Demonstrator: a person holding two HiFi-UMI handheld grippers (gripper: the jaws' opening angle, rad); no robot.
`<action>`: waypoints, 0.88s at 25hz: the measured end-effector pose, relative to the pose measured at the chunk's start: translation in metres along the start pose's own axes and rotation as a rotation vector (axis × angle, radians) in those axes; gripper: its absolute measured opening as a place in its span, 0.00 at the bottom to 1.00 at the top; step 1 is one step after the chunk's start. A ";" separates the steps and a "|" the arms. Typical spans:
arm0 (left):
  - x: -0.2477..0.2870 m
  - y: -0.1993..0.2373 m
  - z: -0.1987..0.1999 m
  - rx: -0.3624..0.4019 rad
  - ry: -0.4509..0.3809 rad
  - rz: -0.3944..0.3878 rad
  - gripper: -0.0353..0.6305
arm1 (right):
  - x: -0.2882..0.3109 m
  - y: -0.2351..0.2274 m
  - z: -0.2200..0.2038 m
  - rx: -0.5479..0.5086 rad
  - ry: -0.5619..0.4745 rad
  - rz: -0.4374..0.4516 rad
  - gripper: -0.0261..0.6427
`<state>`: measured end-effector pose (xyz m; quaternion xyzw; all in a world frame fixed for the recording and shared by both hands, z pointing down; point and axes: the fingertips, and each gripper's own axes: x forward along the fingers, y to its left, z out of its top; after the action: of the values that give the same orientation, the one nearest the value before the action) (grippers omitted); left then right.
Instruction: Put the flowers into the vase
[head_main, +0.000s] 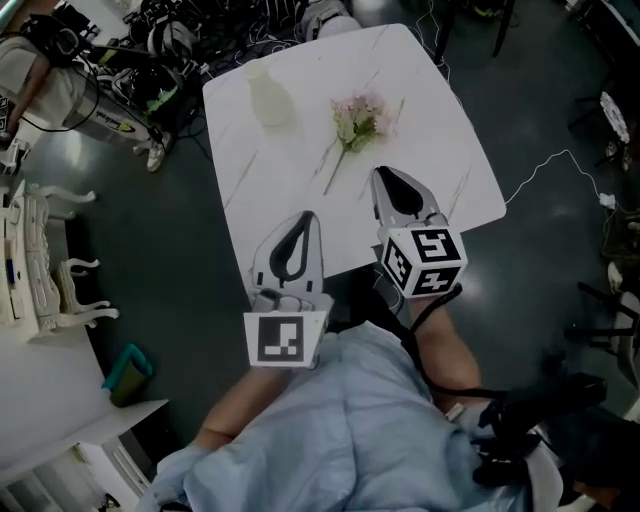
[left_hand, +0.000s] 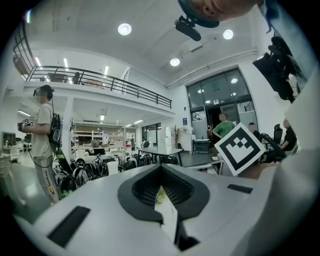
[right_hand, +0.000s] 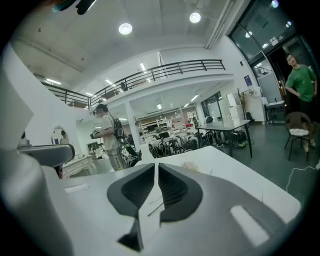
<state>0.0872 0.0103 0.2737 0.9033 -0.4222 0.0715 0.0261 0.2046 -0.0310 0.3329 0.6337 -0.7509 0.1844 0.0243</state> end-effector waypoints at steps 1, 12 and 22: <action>0.011 -0.001 0.002 0.000 0.003 0.005 0.06 | 0.010 -0.005 0.000 0.008 0.014 0.015 0.07; 0.072 0.038 -0.017 -0.053 0.096 0.082 0.06 | 0.103 -0.047 -0.043 0.154 0.221 0.047 0.25; 0.109 0.102 -0.069 -0.153 0.225 0.073 0.06 | 0.175 -0.082 -0.115 0.282 0.429 -0.116 0.33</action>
<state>0.0709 -0.1302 0.3569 0.8691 -0.4533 0.1406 0.1396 0.2262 -0.1711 0.5076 0.6192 -0.6579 0.4156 0.1050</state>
